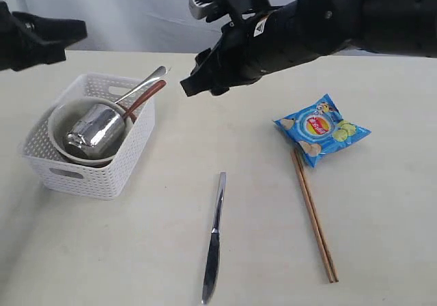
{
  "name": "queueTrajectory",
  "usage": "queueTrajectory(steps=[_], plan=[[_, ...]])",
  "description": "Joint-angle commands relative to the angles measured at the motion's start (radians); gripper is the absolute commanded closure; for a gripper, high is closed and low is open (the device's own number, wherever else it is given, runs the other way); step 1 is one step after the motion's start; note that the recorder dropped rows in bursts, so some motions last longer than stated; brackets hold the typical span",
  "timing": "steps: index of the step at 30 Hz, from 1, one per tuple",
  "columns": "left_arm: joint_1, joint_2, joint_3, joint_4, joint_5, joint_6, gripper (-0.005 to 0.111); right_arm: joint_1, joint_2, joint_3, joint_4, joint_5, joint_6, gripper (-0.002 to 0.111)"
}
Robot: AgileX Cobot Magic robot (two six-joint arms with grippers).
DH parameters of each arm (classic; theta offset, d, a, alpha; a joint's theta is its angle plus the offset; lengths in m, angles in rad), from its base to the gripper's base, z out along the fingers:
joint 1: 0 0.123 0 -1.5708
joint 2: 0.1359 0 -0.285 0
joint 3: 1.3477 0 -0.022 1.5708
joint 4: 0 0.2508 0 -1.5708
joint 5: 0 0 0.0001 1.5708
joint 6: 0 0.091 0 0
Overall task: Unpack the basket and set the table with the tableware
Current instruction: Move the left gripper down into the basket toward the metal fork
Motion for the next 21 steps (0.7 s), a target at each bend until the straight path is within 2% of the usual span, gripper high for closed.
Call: queueTrajectory(steps=[1,5,13,16,19,20,21], plan=[[0.003,-0.003,-0.083,-0.021,0.336,0.006,0.107,-0.006,0.03,-0.035,0.022,-0.066,0.0,0.05],[0.003,-0.003,-0.092,-0.021,0.402,0.006,0.107,-0.006,0.068,-0.06,0.02,-0.086,-0.011,0.05],[0.003,-0.003,-0.102,0.027,0.391,-0.005,0.107,-0.006,0.101,-0.058,-0.022,-0.026,-0.027,0.05],[0.003,-0.001,-0.167,0.219,0.391,-0.164,0.107,-0.013,0.099,-0.058,-0.05,0.002,-0.027,0.05],[0.003,0.024,-0.285,0.512,0.396,-0.402,0.107,-0.037,0.099,-0.058,-0.051,0.025,-0.027,0.05],[0.003,0.04,-0.33,0.575,0.396,-0.48,0.107,-0.048,0.099,-0.056,-0.054,0.038,-0.027,0.05],[0.003,0.059,-0.366,0.575,0.402,-0.483,0.106,-0.058,0.099,-0.053,-0.062,0.047,-0.027,0.05]])
